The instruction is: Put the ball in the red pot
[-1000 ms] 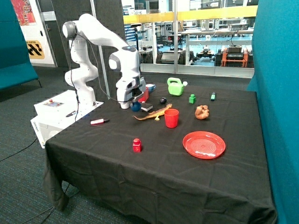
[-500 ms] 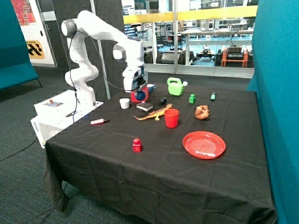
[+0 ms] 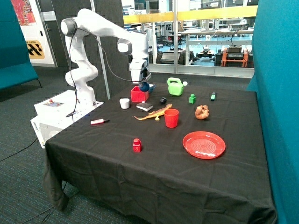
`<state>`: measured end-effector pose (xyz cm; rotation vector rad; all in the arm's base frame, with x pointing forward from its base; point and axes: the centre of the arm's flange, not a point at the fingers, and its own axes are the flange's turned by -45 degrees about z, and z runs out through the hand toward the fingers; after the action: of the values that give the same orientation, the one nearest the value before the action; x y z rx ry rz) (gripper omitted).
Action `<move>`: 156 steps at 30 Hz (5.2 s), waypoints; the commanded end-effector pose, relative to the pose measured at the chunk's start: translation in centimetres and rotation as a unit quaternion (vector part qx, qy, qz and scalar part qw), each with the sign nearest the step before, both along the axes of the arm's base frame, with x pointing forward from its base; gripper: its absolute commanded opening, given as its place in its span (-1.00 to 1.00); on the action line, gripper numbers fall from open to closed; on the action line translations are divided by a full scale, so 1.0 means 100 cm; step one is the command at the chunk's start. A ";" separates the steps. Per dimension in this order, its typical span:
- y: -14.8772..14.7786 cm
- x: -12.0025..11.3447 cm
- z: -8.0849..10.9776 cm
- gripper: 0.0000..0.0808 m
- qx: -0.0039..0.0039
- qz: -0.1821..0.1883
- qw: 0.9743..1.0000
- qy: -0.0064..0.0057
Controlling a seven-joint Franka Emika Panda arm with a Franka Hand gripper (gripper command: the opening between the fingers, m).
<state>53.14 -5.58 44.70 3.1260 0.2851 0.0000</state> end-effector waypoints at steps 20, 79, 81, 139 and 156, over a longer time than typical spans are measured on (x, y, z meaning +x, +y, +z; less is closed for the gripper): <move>0.123 -0.033 0.009 -1.00 0.001 0.138 0.990 0.000; 0.179 -0.127 -0.044 -1.00 0.001 0.248 0.969 0.000; 0.176 -0.127 -0.047 -1.00 0.001 0.246 0.969 0.000; 0.158 -0.140 -0.090 1.00 0.001 0.216 0.976 0.000; 0.161 -0.139 -0.088 1.00 0.001 0.222 0.975 0.000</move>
<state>39.26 10.38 35.76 2.9877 0.9610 0.0062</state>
